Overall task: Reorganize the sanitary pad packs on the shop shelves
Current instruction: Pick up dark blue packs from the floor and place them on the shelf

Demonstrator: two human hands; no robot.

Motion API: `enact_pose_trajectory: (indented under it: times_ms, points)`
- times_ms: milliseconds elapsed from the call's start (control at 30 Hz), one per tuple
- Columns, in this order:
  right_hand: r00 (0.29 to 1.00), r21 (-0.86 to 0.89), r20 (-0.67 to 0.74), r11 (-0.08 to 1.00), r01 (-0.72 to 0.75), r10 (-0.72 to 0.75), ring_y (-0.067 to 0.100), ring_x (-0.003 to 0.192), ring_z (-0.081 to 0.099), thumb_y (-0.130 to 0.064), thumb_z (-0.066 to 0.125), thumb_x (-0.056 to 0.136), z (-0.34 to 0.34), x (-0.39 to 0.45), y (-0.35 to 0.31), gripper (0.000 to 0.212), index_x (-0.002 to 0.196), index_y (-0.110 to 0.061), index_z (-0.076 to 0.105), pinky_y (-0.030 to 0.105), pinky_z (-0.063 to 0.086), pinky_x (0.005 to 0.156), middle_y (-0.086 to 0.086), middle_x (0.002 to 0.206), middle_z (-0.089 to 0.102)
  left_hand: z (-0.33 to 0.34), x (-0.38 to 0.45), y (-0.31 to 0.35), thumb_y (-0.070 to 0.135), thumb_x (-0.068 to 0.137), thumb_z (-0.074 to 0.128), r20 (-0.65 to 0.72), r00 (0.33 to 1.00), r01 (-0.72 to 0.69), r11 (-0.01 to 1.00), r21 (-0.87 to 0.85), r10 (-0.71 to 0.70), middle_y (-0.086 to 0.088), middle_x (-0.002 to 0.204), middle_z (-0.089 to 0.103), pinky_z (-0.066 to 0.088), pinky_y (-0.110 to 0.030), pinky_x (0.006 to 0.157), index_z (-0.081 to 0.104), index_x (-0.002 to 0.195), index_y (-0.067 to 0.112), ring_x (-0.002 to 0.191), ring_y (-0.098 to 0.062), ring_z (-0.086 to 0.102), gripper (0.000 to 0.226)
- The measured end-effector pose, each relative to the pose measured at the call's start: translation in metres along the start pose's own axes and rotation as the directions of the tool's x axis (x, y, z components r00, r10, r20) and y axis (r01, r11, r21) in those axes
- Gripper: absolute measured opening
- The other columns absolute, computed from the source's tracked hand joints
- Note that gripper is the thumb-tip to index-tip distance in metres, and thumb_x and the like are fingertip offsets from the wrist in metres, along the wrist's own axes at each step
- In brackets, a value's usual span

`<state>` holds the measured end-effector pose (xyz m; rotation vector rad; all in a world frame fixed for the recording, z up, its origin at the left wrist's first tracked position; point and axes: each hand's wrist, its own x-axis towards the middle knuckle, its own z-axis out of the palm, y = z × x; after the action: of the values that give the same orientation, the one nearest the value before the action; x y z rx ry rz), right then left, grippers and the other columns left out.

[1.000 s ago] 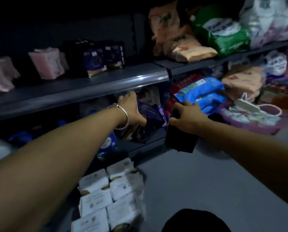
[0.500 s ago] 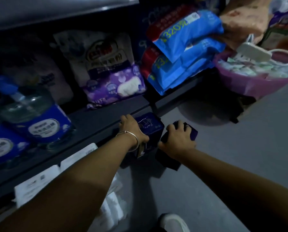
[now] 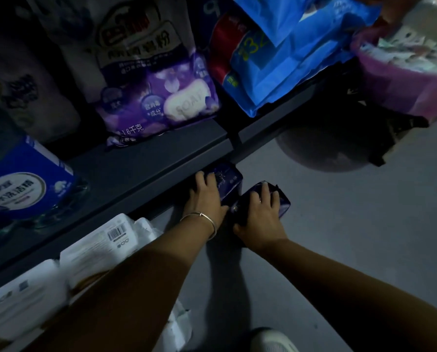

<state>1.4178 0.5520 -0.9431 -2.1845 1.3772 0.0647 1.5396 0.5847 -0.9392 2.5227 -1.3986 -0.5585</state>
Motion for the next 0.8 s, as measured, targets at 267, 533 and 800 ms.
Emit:
enact_pose_trajectory:
  times_ms: [267, 533, 800]
  points:
    - [0.997, -0.045, 0.073, 0.999, -0.003, 0.006, 0.034, 0.136, 0.024, -0.025, 0.057, 0.089, -0.021, -0.003, -0.014, 0.054, 0.136, -0.009, 0.036, 0.051, 0.035, 0.106, 0.012, 0.148, 0.024, -0.036, -0.009, -0.015, 0.003, 0.084, 0.058, 0.088, 0.990, -0.112, 0.993, 0.042, 0.108, -0.013, 0.130, 0.045, 0.040, -0.033, 0.097, 0.045, 0.129, 0.007, 0.116, -0.029, 0.049, 0.047]
    - [0.946, -0.115, -0.081, 0.946, 0.304, -0.313, 0.030, 0.108, 0.052, -0.005, 0.051, 0.087, -0.114, -0.039, -0.095, 0.025, 0.111, -0.005, 0.055, 0.034, 0.042, 0.082, 0.012, 0.119, 0.054, -0.158, -0.048, -0.010, 0.006, 0.083, 0.057, -0.124, 0.971, -0.202, 0.979, 0.037, 0.205, -0.009, 0.119, 0.057, 0.042, -0.029, 0.095, 0.059, 0.114, 0.010, 0.111, -0.026, 0.054, 0.031]
    - [0.773, -0.075, -0.312, 0.825, 0.560, -0.553, 0.035, 0.106, 0.057, -0.010, 0.052, 0.086, -0.227, -0.106, -0.224, 0.024, 0.108, -0.005, 0.061, 0.035, 0.045, 0.082, 0.015, 0.114, 0.062, -0.320, -0.119, -0.005, 0.009, 0.084, 0.059, -0.427, 0.863, -0.261, 0.962, 0.086, 0.272, -0.010, 0.111, 0.062, 0.042, -0.028, 0.088, 0.062, 0.110, 0.009, 0.104, -0.026, 0.057, 0.026]
